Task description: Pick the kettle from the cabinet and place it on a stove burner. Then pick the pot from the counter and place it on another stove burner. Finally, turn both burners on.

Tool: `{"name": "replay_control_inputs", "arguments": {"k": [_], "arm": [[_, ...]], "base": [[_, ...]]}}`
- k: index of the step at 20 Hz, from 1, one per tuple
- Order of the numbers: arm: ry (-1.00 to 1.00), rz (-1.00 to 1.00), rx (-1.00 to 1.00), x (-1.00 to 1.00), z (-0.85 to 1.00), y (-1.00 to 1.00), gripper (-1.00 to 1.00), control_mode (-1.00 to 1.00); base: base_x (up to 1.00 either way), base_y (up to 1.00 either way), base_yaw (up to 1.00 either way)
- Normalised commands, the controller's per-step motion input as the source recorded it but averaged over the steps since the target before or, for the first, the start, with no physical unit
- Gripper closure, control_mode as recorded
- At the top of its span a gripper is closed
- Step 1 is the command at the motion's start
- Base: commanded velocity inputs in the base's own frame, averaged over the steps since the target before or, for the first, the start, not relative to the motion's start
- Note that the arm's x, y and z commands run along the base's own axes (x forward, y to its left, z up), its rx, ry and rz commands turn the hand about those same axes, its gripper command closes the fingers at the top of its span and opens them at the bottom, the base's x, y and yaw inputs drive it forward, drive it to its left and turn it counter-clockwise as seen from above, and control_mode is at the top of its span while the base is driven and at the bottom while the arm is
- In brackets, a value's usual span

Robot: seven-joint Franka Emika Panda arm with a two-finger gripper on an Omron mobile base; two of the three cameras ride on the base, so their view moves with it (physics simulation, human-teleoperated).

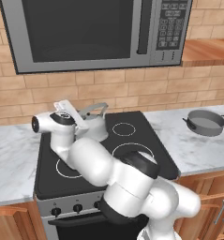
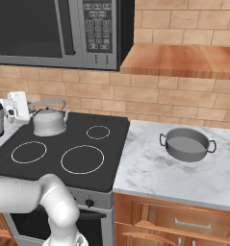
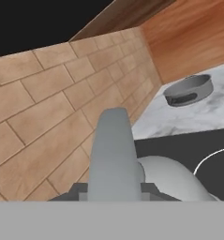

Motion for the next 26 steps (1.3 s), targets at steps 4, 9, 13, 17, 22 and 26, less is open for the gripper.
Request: {"name": "replay_control_inputs", "arguments": {"k": [4,9,13,17,22,26], "arm": [[-0.08,0.03,0.0,0.16,-0.26,0.29,1.0,-1.0],[-0.09,0.02,0.0,0.15,-0.15,0.24,1.0,-1.0],[-0.04,0.02,0.0,0.29,-0.03,0.11,1.0,-1.0],[-0.01,0.03,0.01,0.35,-0.02,0.01,1.0,-1.0],[0.0,0.04,0.0,0.27,-0.09,0.06,1.0,-1.0],[0.01,0.09,0.0,0.03,-0.13,0.15,1.0,-1.0]], "base": [[0.0,0.0,0.0],[0.0,0.0,0.0],[0.0,0.0,0.0],[0.0,0.0,0.0],[0.0,0.0,0.0],[0.0,0.0,0.0]]}}
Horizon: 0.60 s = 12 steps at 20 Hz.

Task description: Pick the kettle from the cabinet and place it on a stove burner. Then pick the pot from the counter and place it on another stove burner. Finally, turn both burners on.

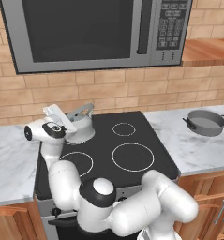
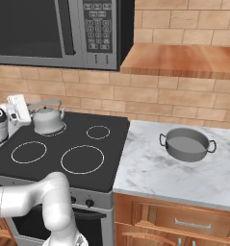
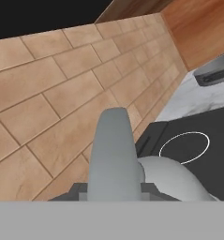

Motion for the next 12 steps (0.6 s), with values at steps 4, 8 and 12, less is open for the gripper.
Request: {"name": "replay_control_inputs", "arguments": {"k": [4,8,12], "arm": [[0.0,0.07,0.0,0.09,-0.16,0.13,1.0,-1.0],[-0.01,0.04,0.0,0.09,-0.13,0.02,1.0,-1.0],[-0.02,0.03,0.0,0.12,-0.09,0.0,1.0,-1.0]], "base": [[0.0,0.0,0.0],[0.0,0.0,0.0],[0.0,0.0,0.0]]}}
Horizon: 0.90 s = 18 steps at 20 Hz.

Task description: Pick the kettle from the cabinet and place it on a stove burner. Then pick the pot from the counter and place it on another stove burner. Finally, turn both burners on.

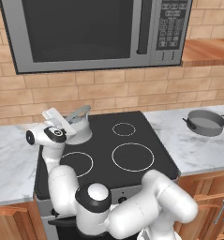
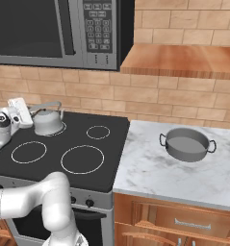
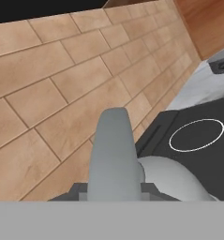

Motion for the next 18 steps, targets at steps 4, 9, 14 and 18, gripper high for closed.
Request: {"name": "replay_control_inputs", "arguments": {"k": [4,9,14,18], "arm": [[-0.02,0.02,0.0,0.12,-0.06,0.0,1.0,-1.0],[-0.02,0.02,0.0,0.16,-0.07,0.0,1.0,-1.0],[-0.01,0.02,0.0,0.2,-0.08,0.0,1.0,-1.0],[-0.01,0.03,0.0,0.23,-0.11,0.0,1.0,-1.0]], "base": [[0.0,0.0,0.0],[0.0,0.0,0.0],[0.0,0.0,0.0],[0.0,0.0,0.0]]}}
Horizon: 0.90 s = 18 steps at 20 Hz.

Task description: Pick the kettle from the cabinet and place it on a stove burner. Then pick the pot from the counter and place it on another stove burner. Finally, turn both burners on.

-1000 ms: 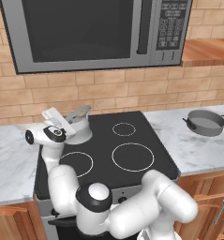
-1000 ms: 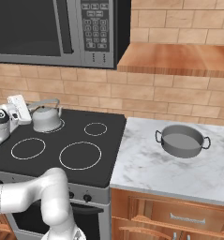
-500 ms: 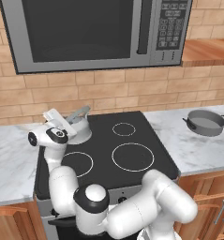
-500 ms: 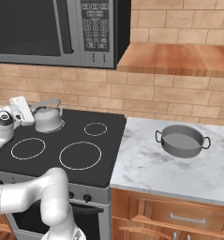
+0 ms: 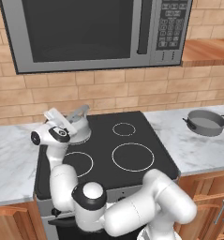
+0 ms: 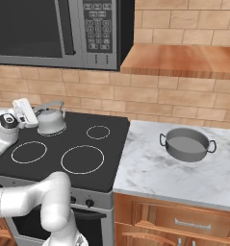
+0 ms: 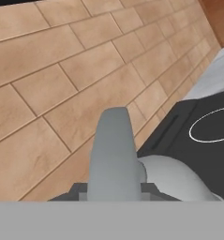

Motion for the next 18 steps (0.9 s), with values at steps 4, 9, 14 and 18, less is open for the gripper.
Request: {"name": "replay_control_inputs", "arguments": {"k": [4,9,14,18], "arm": [[0.0,0.03,0.0,0.27,-0.13,0.03,1.0,-1.0],[0.0,0.03,0.0,0.06,-0.14,0.03,1.0,-1.0],[0.0,0.02,0.0,0.0,-0.18,0.04,-1.0,-1.0],[0.0,0.01,0.0,0.0,-0.15,0.03,-1.0,-1.0]], "base": [[0.0,0.0,0.0],[0.0,0.0,0.0],[0.0,0.0,0.0],[0.0,0.0,0.0]]}}
